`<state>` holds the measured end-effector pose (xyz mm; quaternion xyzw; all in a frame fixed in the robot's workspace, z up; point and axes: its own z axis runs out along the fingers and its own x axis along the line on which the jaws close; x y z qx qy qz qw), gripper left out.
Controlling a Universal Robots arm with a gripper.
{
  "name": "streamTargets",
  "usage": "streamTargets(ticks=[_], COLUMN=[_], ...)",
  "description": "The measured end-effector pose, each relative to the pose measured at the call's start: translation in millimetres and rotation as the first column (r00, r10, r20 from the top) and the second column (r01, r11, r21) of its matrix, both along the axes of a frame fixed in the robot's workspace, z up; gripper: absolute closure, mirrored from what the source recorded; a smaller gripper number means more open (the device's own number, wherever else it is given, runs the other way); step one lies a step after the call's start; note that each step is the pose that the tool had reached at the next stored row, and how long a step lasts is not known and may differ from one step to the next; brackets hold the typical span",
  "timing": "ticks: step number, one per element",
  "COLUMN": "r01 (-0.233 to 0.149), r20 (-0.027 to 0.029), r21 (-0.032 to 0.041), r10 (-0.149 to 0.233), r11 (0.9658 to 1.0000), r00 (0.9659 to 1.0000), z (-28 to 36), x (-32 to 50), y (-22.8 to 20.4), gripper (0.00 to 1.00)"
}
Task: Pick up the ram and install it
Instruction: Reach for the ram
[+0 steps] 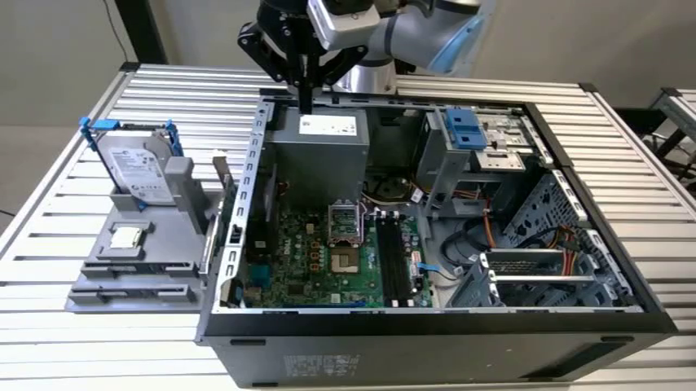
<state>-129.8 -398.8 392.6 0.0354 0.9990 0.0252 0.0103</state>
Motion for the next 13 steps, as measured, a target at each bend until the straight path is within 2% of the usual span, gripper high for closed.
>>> streamTargets(ticks=[13], r01=[0.0], r20=[0.0], r21=[0.0], r10=[0.0], r11=[1.0], r00=[1.0], z=[0.0], x=[-15.9], y=[0.0], gripper=[1.0])
